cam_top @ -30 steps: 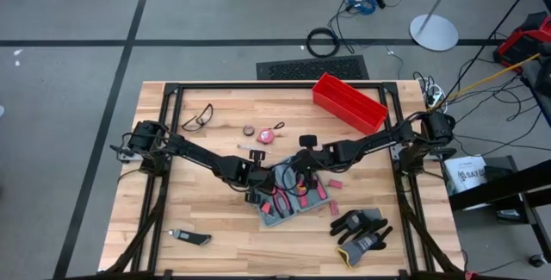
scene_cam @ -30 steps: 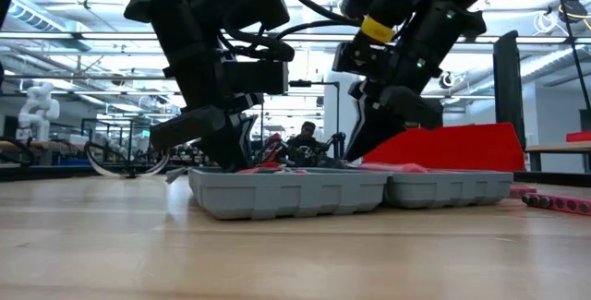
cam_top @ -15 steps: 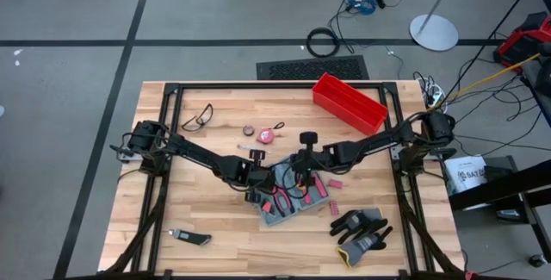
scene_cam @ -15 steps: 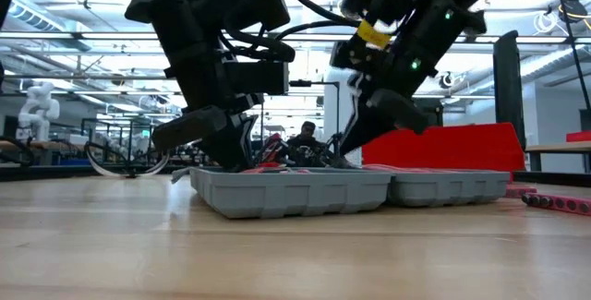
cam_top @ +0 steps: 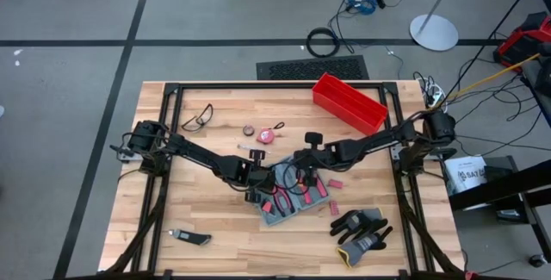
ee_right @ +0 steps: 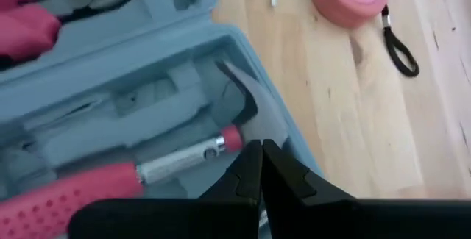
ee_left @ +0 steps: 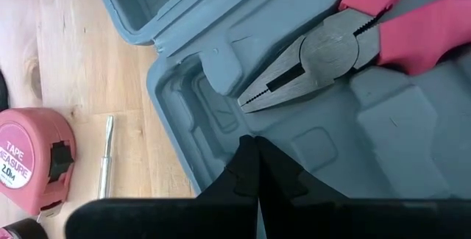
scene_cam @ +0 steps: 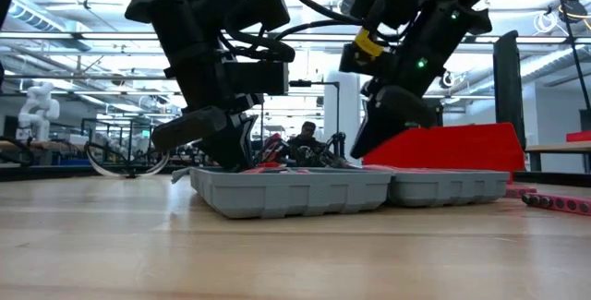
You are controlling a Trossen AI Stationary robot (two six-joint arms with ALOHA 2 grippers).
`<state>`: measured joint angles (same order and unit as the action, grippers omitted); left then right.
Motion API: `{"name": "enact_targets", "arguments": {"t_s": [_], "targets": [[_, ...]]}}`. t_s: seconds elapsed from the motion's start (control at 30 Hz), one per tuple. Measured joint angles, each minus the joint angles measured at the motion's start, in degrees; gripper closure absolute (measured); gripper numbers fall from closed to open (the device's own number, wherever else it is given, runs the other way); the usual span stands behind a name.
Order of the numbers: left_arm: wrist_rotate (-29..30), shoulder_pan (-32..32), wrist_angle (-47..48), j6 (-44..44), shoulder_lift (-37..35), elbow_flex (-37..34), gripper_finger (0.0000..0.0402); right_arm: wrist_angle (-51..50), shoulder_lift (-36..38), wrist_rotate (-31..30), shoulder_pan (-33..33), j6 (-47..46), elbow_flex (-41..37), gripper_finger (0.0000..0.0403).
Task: Prefit tool cases
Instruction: Put the hammer into the toolbox
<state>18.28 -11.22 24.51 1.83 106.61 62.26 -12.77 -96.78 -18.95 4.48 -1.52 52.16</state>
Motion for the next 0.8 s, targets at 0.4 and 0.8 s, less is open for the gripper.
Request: {"name": "enact_targets", "arguments": {"t_s": [0.4,0.8], "targets": [[-0.3,0.0,0.3,-0.2,-0.1,-0.1,0.0401,4.1,-4.0,-0.2,0.0,-1.3,0.1,0.0403],[-0.2,0.1,-0.4,-0.2,-0.1,-0.1,0.0402,6.1,-4.4,4.3,0.1,-1.2,0.8,0.0403]]}}
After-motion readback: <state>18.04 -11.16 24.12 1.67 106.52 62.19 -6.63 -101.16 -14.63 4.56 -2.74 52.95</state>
